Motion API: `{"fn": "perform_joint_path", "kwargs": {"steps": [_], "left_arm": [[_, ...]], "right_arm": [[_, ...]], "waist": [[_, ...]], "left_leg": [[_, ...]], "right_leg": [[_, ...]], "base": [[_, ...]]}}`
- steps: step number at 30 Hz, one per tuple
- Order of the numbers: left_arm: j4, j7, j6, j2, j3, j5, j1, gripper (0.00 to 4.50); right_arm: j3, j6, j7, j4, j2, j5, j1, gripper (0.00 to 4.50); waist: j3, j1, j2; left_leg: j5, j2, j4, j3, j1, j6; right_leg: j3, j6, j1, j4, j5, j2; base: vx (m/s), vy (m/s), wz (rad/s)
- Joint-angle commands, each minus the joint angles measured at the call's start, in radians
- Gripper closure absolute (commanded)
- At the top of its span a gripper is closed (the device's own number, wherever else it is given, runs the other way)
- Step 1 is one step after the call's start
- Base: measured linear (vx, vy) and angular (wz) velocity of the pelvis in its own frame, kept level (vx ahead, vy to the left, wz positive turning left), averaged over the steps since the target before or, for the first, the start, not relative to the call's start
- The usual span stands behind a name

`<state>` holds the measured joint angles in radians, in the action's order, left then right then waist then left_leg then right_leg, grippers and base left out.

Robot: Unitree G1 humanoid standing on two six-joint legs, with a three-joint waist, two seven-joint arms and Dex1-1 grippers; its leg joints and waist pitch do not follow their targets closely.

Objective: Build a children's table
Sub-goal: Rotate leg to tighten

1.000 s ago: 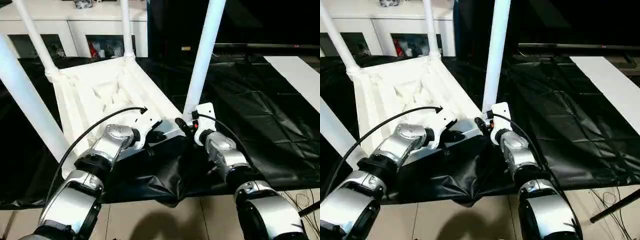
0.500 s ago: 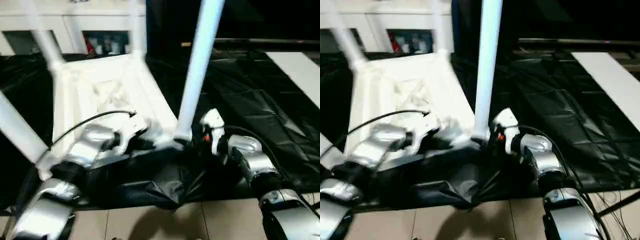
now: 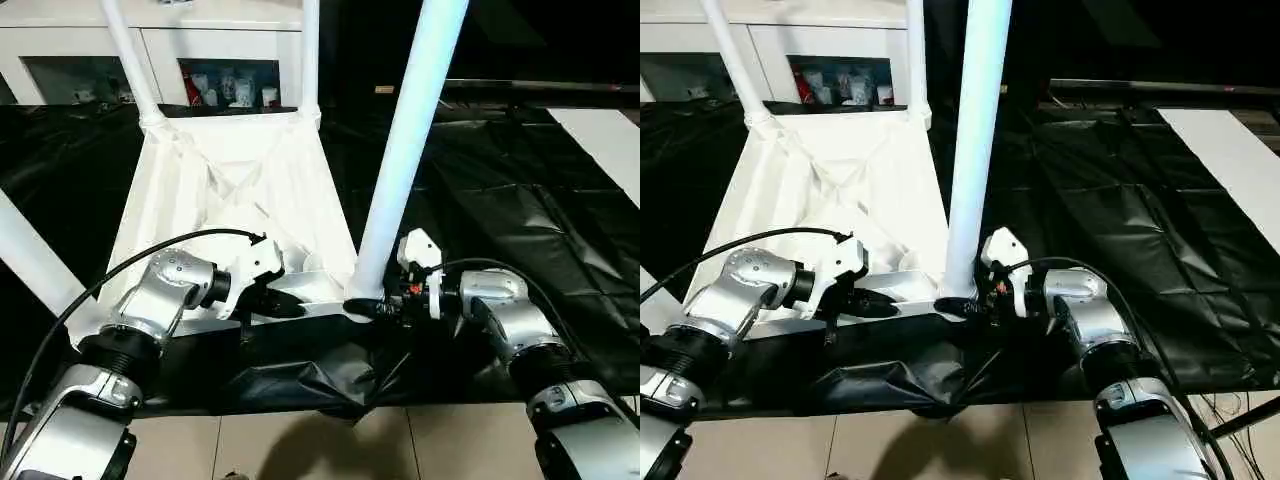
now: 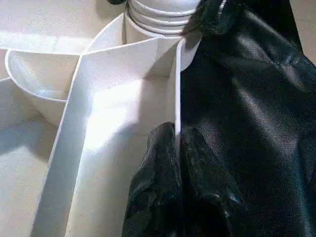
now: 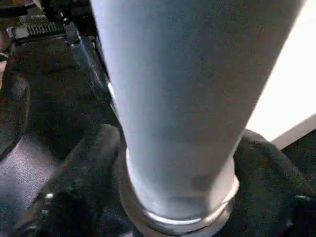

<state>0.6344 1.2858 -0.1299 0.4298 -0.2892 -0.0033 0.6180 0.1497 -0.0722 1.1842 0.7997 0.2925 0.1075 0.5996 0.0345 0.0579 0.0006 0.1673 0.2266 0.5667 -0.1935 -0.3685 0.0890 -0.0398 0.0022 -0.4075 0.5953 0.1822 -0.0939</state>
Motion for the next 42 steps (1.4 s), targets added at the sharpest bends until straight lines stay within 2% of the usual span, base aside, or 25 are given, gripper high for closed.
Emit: {"fn": "perform_joint_path", "kwargs": {"steps": [1, 2, 6, 9, 10, 12, 13, 15, 17, 19, 20, 22, 25, 26, 27, 28, 29, 32, 33, 34, 35, 36, 40, 41, 42], "left_arm": [[0.004, 0.036, -0.009, 0.002, -0.027, 0.013, -0.02, 4.5], [0.012, 0.034, -0.004, 0.001, -0.027, 0.014, -0.019, 4.5], [0.016, 0.03, -0.006, -0.002, -0.027, 0.011, -0.02, 4.5], [0.013, 0.039, -0.021, -0.003, -0.028, 0.003, -0.021, 4.5], [0.012, 0.047, -0.033, -0.002, -0.031, 0.002, -0.024, 4.5], [0.015, 0.042, -0.04, -0.005, -0.03, 0.002, -0.024, 4.5], [0.036, -0.004, -0.05, -0.023, -0.022, 0.009, -0.015, 4.5], [0.053, -0.042, -0.056, -0.037, -0.015, 0.017, -0.006, 4.5], [0.112, -0.171, -0.072, -0.081, 0.0, 0.044, 0.025, 4.5], [0.156, -0.288, -0.09, -0.119, 0.013, 0.066, 0.052, 4.5], [0.177, -0.346, -0.107, -0.145, 0.021, 0.071, 0.068, 4.5], [0.212, -0.452, -0.127, -0.189, 0.037, 0.08, 0.094, 4.5], [0.264, -0.58, -0.136, -0.247, 0.057, 0.086, 0.133, 4.5], [0.268, -0.588, -0.135, -0.251, 0.058, 0.087, 0.136, 4.5], [0.279, -0.602, -0.134, -0.263, 0.058, 0.09, 0.143, 4.5], [0.288, -0.602, -0.123, -0.274, 0.052, 0.095, 0.148, 4.5], [0.292, -0.595, -0.116, -0.278, 0.046, 0.099, 0.151, 4.5], [0.29, -0.571, -0.094, -0.269, 0.025, 0.118, 0.147, 4.5], [0.288, -0.566, -0.091, -0.268, 0.022, 0.121, 0.145, 4.5], [0.279, -0.554, -0.09, -0.261, 0.017, 0.123, 0.139, 4.5], [0.267, -0.54, -0.088, -0.255, 0.014, 0.123, 0.133, 4.5], [0.255, -0.526, -0.091, -0.247, 0.012, 0.122, 0.127, 4.5], [0.208, -0.457, -0.079, -0.196, 0.005, 0.118, 0.106, 4.5], [0.2, -0.442, -0.074, -0.187, 0.004, 0.117, 0.102, 4.5], [0.187, -0.412, -0.062, -0.17, 0.001, 0.114, 0.094, 4.5]], "right_arm": [[0.0, 0.016, 0.003, -0.008, 0.011, -0.003, 0.005, 1.21], [-0.002, 0.019, -0.001, -0.012, 0.01, 0.0, 0.004, 1.42], [-0.007, 0.034, -0.001, -0.03, 0.008, 0.014, -0.005, 1.74], [-0.014, 0.039, 0.014, -0.032, 0.006, 0.027, -0.011, 1.8], [-0.019, 0.034, -0.011, -0.015, -0.004, 0.02, -0.012, 1.83], [-0.027, 0.031, -0.053, 0.001, -0.017, 0.014, -0.008, 1.83], [-0.047, 0.012, -0.182, 0.048, -0.051, -0.006, 0.007, 1.83], [-0.059, 0.0, -0.265, 0.079, -0.071, -0.018, 0.017, 1.84], [-0.097, 0.006, -0.435, 0.136, -0.128, -0.014, 0.04, 1.84], [-0.12, 0.015, -0.558, 0.17, -0.173, -0.009, 0.057, 1.84], [-0.128, 0.019, -0.629, 0.186, -0.198, -0.012, 0.068, 1.84], [-0.136, 0.023, -0.728, 0.209, -0.234, -0.017, 0.085, 1.85], [-0.136, 0.029, -0.852, 0.231, -0.288, -0.036, 0.11, 1.85], [-0.136, 0.028, -0.858, 0.233, -0.292, -0.038, 0.112, 1.85], [-0.131, 0.022, -0.869, 0.237, -0.301, -0.049, 0.118, 1.85], [-0.119, 0.005, -0.864, 0.238, -0.308, -0.062, 0.125, 1.85], [-0.111, -0.013, -0.843, 0.237, -0.311, -0.07, 0.127, 1.85], [-0.113, -0.05, -0.775, 0.22, -0.306, -0.059, 0.123, 1.85], [-0.114, -0.052, -0.767, 0.218, -0.306, -0.056, 0.122, 1.5], [-0.12, -0.063, -0.741, 0.207, -0.301, -0.039, 0.118, 1.29], [-0.126, -0.068, -0.705, 0.193, -0.296, -0.021, 0.113, 1.15], [-0.129, -0.069, -0.675, 0.18, -0.289, -0.007, 0.108, 1.13], [-0.117, -0.068, -0.529, 0.14, -0.225, 0.01, 0.102, 0.71], [-0.116, -0.063, -0.505, 0.132, -0.216, 0.014, 0.1, 0.65], [-0.098, -0.058, -0.447, 0.113, -0.188, 0.01, 0.092, 0.57]], "waist": [[-0.059, -0.003, 0.003], [-0.059, -0.004, 0.005], [-0.059, -0.004, 0.003], [-0.06, -0.002, 0.003], [-0.061, -0.002, 0.007], [-0.06, -0.003, 0.008], [-0.059, -0.004, 0.008], [-0.054, -0.012, 0.009], [-0.048, -0.029, 0.009], [-0.048, -0.033, 0.006], [-0.047, -0.033, 0.006], [-0.048, -0.032, 0.004], [-0.048, -0.029, 0.013], [-0.049, -0.029, 0.01], [-0.051, -0.028, 0.012], [-0.05, -0.027, 0.009], [-0.052, -0.028, 0.013], [-0.054, -0.028, 0.009], [-0.054, -0.028, 0.01], [-0.054, -0.029, 0.004], [-0.055, -0.025, 0.005], [-0.054, -0.027, -0.003], [-0.055, -0.028, -0.002], [-0.053, -0.033, -0.001], [-0.052, -0.033, -0.001]], "left_leg": [[0.199, 0.001, -0.053, -0.009, 0.013, -0.059], [0.2, 0.0, -0.053, -0.009, 0.013, -0.058], [0.2, 0.0, -0.053, -0.009, 0.013, -0.058], [0.194, 0.0, -0.052, -0.009, 0.013, -0.061], [0.189, 0.0, -0.051, -0.009, 0.013, -0.061], [0.184, 0.0, -0.052, -0.009, 0.013, -0.058], [0.199, 0.0, -0.053, -0.008, 0.014, -0.054], [0.241, -0.003, -0.059, -0.005, 0.012, -0.026], [0.317, -0.005, -0.064, -0.002, 0.018, 0.008], [0.352, -0.007, -0.066, 0.003, 0.02, 0.022], [0.361, -0.006, -0.065, 0.003, 0.022, 0.024], [0.362, -0.007, -0.064, 0.002, 0.024, 0.025], [0.357, -0.01, -0.065, 0.002, 0.022, 0.023], [0.363, -0.01, -0.065, 0.001, 0.024, 0.022], [0.362, -0.01, -0.063, 0.001, 0.025, 0.018], [0.352, -0.01, -0.064, 0.0, 0.019, 0.008], [0.345, -0.011, -0.064, 0.0, 0.018, 0.001], [0.319, -0.01, -0.062, -0.001, 0.013, -0.015], [0.316, -0.009, -0.062, -0.001, 0.014, -0.018], [0.311, -0.009, -0.062, -0.002, 0.012, -0.025], [0.307, -0.008, -0.061, -0.001, 0.012, -0.031], [0.302, -0.007, -0.061, -0.003, 0.009, -0.036], [0.272, -0.007, -0.061, 0.0, 0.0, -0.054], [0.265, -0.007, -0.063, 0.002, -0.004, -0.055], [0.266, -0.007, -0.064, 0.003, -0.004, -0.054]], "right_leg": [[0.018, -0.272, 0.05, -0.047, 0.047, -0.021], [0.018, -0.272, 0.051, -0.048, 0.049, -0.021], [0.018, -0.272, 0.051, -0.048, 0.053, -0.02], [0.018, -0.274, 0.052, -0.046, 0.044, -0.021], [0.018, -0.276, 0.052, -0.046, 0.034, -0.02], [0.018, -0.278, 0.051, -0.045, 0.028, -0.021], [0.017, -0.278, 0.051, -0.047, 0.045, -0.021], [0.018, -0.264, 0.05, -0.053, 0.115, -0.024], [0.021, -0.235, 0.041, -0.067, 0.245, -0.025], [0.019, -0.203, 0.042, -0.076, 0.334, -0.027], [0.021, -0.189, 0.034, -0.08, 0.363, -0.028], [0.021, -0.181, 0.032, -0.083, 0.371, -0.025], [0.021, -0.177, 0.03, -0.083, 0.345, -0.023], [0.02, -0.177, 0.029, -0.085, 0.345, -0.021], [0.02, -0.181, 0.029, -0.084, 0.327, -0.021], [0.02, -0.183, 0.033, -0.084, 0.31, -0.021], [0.019, -0.182, 0.034, -0.083, 0.298, -0.021], [0.019, -0.192, 0.039, -0.08, 0.26, -0.023], [0.019, -0.193, 0.039, -0.079, 0.259, -0.023], [0.019, -0.192, 0.04, -0.08, 0.258, -0.023], [0.019, -0.193, 0.041, -0.078, 0.262, -0.025], [0.019, -0.193, 0.041, -0.079, 0.259, -0.025], [0.016, -0.196, 0.049, -0.073, 0.237, -0.026], [0.015, -0.195, 0.051, -0.07, 0.232, -0.026], [0.015, -0.193, 0.051, -0.072, 0.24, -0.026]], "base": [[0.0, 0.0, 0.0], [0.0, 0.0, 0.0], [0.0, 0.0, 0.0], [0.0, 0.0, 0.0], [0.0, 0.0, 0.0], [0.0, 0.0, 0.0], [0.0, 0.0, 0.0], [0.0, 0.0, 0.0], [0.0, 0.0, 0.0], [0.0, 0.0, 0.0], [0.0, 0.0, 0.0], [0.0, 0.0, 0.0], [0.0, 0.0, 0.0], [0.0, 0.0, 0.0], [0.0, 0.0, 0.0], [0.0, 0.0, 0.0], [0.0, 0.0, 0.0], [0.0, 0.0, 0.0], [0.0, 0.0, 0.0], [0.0, 0.0, 0.0], [0.0, 0.0, 0.0], [0.0, 0.0, 0.0], [0.0, 0.0, 0.0], [0.0, 0.0, 0.0], [0.0, 0.0, 0.0]]}}
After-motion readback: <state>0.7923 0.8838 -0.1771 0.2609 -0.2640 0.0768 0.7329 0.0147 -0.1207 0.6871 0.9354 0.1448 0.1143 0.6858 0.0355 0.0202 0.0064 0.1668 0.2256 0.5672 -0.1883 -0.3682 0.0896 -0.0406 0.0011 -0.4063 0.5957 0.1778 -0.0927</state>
